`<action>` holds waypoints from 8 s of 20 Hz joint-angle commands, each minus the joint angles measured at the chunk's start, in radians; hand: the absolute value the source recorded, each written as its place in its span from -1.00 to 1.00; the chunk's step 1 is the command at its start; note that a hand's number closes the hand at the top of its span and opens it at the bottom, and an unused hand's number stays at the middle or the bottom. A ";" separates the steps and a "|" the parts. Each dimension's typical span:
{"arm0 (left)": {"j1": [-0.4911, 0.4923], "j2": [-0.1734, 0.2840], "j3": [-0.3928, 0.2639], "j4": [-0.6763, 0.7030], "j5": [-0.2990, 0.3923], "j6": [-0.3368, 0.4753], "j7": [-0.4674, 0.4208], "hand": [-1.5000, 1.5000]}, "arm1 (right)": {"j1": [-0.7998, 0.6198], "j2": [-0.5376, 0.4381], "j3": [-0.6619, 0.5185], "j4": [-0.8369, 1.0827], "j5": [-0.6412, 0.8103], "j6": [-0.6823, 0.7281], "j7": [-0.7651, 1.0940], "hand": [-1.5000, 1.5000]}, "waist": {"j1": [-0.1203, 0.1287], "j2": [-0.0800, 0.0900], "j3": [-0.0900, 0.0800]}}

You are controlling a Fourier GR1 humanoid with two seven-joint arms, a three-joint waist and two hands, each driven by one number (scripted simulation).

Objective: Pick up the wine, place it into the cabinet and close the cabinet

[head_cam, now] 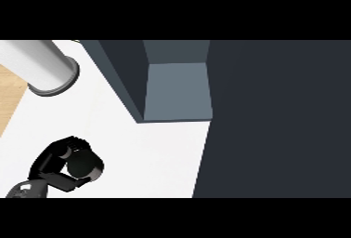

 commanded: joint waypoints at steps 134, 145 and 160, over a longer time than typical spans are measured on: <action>-0.956 -0.296 -0.211 0.474 0.510 0.871 0.141 1.00 | 0.420 -0.157 -0.048 -0.131 -0.145 0.160 -0.441 -1.00 | -0.076 0.035 -0.001; -0.973 -0.317 -0.189 0.447 0.521 0.720 0.154 -1.00 | 0.512 -0.202 -0.114 -0.213 -0.168 0.154 -0.420 -1.00 | -0.029 0.012 0.001; -0.814 -0.353 -0.285 0.238 0.616 0.681 0.190 -1.00 | 0.541 -0.199 -0.097 -0.232 -0.144 0.142 -0.421 -1.00 | -0.006 -0.009 0.001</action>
